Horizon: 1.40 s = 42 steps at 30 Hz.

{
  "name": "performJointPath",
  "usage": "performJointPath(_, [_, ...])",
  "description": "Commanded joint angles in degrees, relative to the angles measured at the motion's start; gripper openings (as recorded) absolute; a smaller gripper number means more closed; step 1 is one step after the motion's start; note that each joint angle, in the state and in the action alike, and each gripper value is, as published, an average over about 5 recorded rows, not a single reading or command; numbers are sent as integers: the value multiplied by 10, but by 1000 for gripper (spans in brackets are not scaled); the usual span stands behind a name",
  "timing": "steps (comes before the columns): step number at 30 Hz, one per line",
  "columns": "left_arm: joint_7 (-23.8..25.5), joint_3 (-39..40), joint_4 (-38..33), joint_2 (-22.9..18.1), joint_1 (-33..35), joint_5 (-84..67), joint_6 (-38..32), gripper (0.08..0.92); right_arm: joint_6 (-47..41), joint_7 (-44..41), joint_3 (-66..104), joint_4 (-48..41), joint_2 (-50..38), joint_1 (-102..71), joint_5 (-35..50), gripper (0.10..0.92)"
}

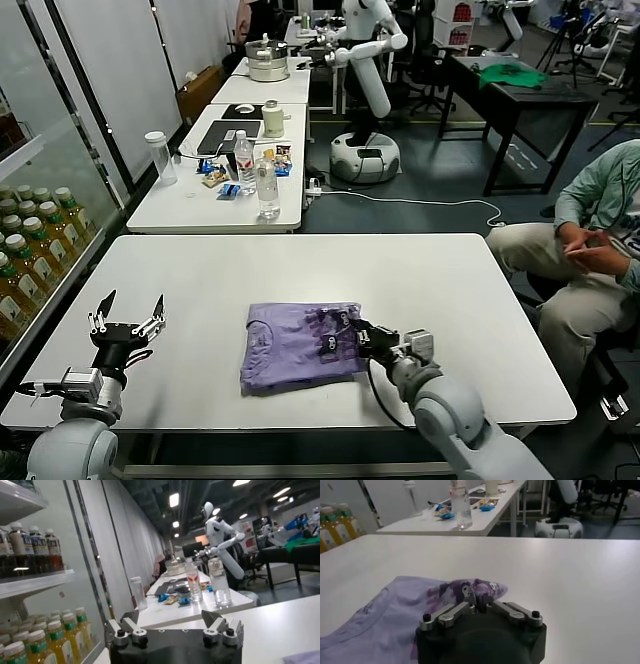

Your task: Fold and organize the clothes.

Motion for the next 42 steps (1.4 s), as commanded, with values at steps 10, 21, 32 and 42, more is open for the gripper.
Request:
performJointPath(10, [14,8,25,-4,-5,18,-58,823,17,11,110,43,-18,-27,-93,558])
performJointPath(21, [57,25,56,-5,-36,5,-146,823,118,-18,115,-29,-15,-9,-221,814])
performJointPath(32, [113,41,101,3,-71,-13,-183,823,143,-36,127,-52,-11,-14,-233,823])
performJointPath(42, [77,34,100,11,-63,-8,-173,823,156,-64,131,-80,-1,20,-287,823])
